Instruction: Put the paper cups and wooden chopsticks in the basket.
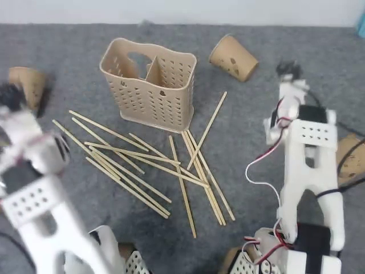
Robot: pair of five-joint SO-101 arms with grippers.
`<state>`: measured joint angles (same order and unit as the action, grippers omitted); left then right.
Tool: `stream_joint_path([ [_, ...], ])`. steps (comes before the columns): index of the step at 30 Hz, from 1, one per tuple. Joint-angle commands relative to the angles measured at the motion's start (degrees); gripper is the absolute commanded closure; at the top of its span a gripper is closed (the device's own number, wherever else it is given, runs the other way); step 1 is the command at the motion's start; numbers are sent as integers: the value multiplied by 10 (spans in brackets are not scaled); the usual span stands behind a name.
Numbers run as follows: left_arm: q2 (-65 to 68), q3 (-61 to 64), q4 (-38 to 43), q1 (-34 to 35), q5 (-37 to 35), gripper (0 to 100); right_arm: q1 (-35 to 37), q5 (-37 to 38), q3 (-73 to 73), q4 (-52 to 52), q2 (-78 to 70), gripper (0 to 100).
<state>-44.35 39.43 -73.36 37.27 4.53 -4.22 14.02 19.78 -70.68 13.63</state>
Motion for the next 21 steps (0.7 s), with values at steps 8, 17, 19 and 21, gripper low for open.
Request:
stream_joint_path([
  [8,-192,356,181,12,58,821,26,-33,-255,-8,-154,905],
  [17,-201,394,248,11,54,821,43,-88,-557,84,-451,902],
  [19,-202,394,250,12,55,822,51,-87,-622,104,-511,901],
  [21,-204,394,251,12,55,822,58,-87,-687,109,-565,900],
])
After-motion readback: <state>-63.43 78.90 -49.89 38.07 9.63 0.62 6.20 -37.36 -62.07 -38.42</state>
